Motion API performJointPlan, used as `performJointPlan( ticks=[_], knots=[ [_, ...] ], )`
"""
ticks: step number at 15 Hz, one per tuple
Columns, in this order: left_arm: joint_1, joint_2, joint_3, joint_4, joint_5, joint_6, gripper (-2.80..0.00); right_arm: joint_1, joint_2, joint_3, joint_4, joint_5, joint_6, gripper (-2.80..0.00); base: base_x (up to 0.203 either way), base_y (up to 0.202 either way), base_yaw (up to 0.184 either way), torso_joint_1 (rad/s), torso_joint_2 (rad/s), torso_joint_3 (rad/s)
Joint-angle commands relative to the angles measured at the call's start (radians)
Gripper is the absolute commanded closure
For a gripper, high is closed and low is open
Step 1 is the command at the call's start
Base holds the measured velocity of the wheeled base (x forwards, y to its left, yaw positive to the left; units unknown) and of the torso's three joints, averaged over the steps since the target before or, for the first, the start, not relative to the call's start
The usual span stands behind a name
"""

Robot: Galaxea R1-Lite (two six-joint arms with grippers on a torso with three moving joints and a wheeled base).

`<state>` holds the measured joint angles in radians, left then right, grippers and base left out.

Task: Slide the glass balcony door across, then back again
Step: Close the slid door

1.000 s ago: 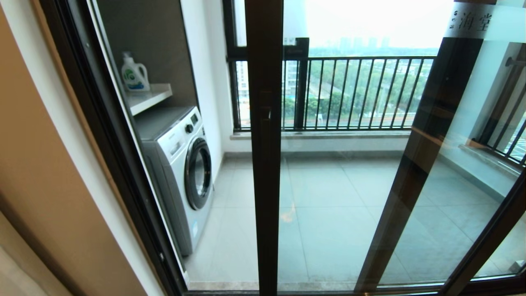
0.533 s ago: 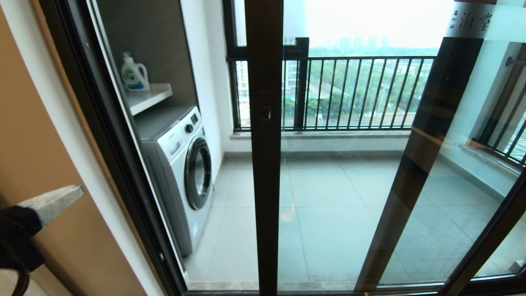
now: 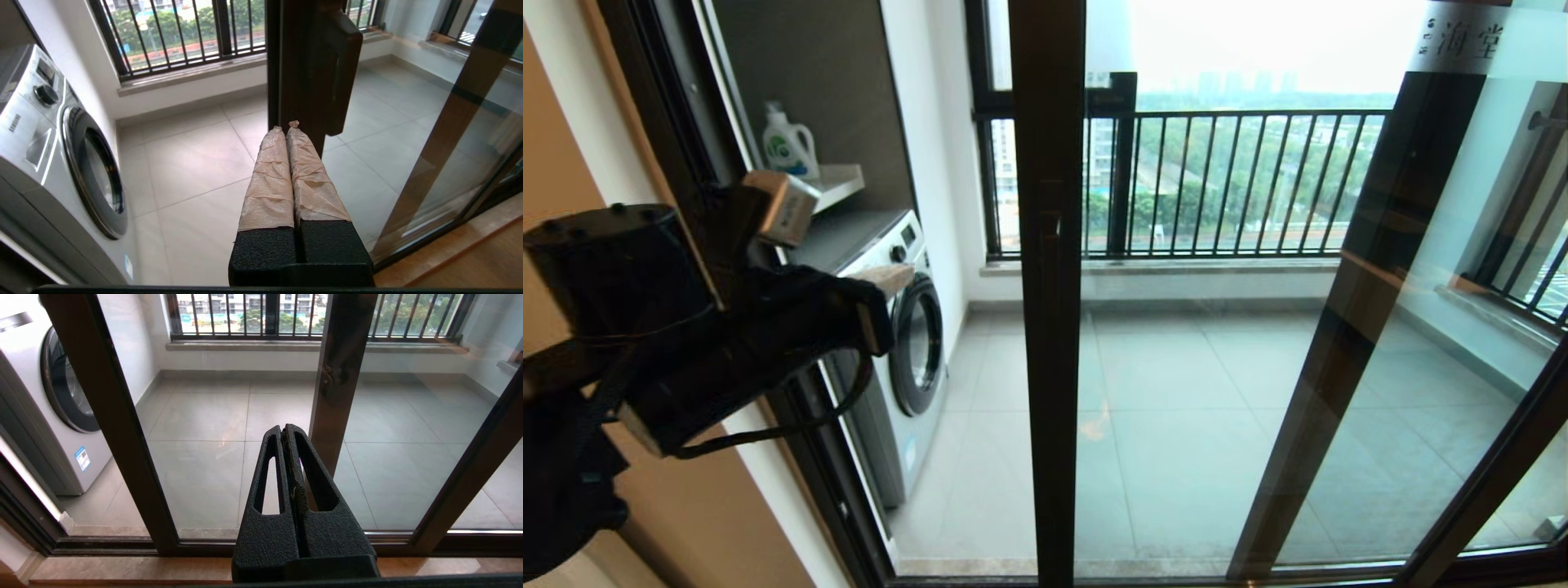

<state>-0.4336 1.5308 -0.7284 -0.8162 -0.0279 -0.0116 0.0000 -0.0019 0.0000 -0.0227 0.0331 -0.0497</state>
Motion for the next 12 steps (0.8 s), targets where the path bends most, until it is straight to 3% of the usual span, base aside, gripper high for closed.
performJointPlan(
  ticks=[1, 6, 12],
  knots=[
    [-0.078, 0.089, -0.083, 0.029, 0.051, -0.016, 0.0, 0.0, 0.0, 0.009, 0.0, 0.001, -0.001, 0.0, 0.0, 0.0, 0.0, 0.0, 0.0, 0.0],
    [-0.19, 0.149, -0.234, 0.151, 0.107, -0.105, 0.0, 0.0, 0.0, 0.009, 0.0, 0.001, -0.001, 0.0, 0.0, 0.0, 0.0, 0.0, 0.0, 0.0],
    [-0.293, 0.332, -0.43, 0.154, 0.196, -0.115, 0.0, 0.0, 0.0, 0.011, 0.0, 0.001, -0.001, 0.0, 0.0, 0.0, 0.0, 0.0, 0.0, 0.0]
  ],
)
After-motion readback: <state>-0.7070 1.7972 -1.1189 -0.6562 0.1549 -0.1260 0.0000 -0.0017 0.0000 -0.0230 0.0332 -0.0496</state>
